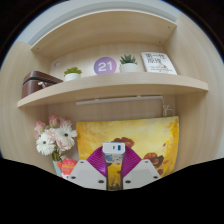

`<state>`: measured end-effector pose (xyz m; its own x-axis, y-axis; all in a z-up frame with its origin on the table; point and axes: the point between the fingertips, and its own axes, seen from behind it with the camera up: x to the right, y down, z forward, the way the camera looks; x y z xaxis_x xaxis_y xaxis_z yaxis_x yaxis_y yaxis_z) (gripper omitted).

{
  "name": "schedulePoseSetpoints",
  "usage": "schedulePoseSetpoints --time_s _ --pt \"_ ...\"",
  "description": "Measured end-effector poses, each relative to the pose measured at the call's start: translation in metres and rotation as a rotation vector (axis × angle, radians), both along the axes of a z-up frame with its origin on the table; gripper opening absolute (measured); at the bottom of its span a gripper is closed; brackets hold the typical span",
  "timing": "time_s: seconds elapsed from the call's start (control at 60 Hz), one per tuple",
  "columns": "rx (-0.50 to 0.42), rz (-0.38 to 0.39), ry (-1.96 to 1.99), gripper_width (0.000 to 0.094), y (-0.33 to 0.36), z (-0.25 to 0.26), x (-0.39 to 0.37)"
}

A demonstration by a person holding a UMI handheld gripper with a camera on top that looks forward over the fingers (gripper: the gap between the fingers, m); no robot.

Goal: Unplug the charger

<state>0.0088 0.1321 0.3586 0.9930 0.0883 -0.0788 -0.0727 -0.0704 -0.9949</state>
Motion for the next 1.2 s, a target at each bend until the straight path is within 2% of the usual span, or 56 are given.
schedulePoseSetpoints --time_s 0.083,0.25,0.317,0.383,0.417,0.483,0.583,0.7,0.783,0.867,0.917,1.1,1.2 --pt "-0.092 -0.087 -0.047 0.0155 -0.005 -0.056 0.059" --pt "-0.421 -0.203 -0.072 0.0155 -0.044 -0.207 0.159" --pt "-0.51 -0.23 -0.033 0.0153 -0.049 -0.262 0.182" --pt "-0.577 -0.247 0.023 0.0155 -0.064 -0.288 0.19" --pt "-0.6 -0.265 0.032 0.0201 -0.069 -0.301 0.197" --pt "-0.66 -0.276 0.019 0.02 -0.077 -0.328 0.207" --pt "-0.735 -0.28 0.057 0.0266 -0.088 -0.359 0.206" --pt "-0.706 -0.295 0.01 0.0355 -0.087 -0.354 0.214" --pt "-0.705 -0.313 -0.048 0.0624 -0.09 -0.351 0.216" --pt "-0.656 -0.32 -0.076 0.0874 -0.088 -0.318 0.215" --pt "-0.591 -0.321 -0.076 0.085 -0.087 -0.286 0.208" --pt "-0.357 -0.269 0.002 0.0865 -0.103 -0.133 0.153" --pt "-0.263 -0.217 -0.006 0.0862 -0.131 -0.079 0.11"
